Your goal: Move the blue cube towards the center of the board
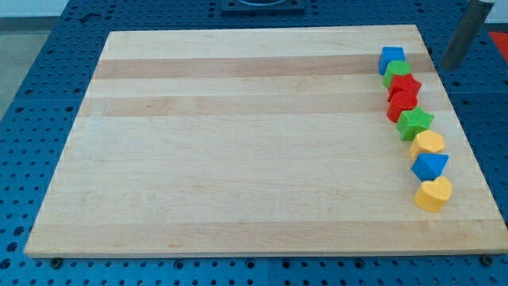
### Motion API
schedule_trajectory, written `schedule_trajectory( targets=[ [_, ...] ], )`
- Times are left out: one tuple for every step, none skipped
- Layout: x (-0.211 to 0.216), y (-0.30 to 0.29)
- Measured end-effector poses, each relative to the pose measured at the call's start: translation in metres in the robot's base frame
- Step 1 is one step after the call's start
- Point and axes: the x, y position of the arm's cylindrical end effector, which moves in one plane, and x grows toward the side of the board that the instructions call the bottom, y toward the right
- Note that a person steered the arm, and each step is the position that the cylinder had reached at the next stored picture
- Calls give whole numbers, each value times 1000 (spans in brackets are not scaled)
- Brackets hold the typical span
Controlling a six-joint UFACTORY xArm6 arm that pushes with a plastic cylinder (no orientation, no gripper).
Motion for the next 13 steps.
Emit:
schedule_trajectory(
  targets=[
    [0,-22],
    [0,-47],
    [0,-77],
    [-4,-91],
    [-10,-105],
    [-25,-98],
    [-43,-93],
    [-41,-110],
    [-8,-141],
    [42,-183],
    [70,-232],
    [70,-237],
    [68,-229]
  ],
)
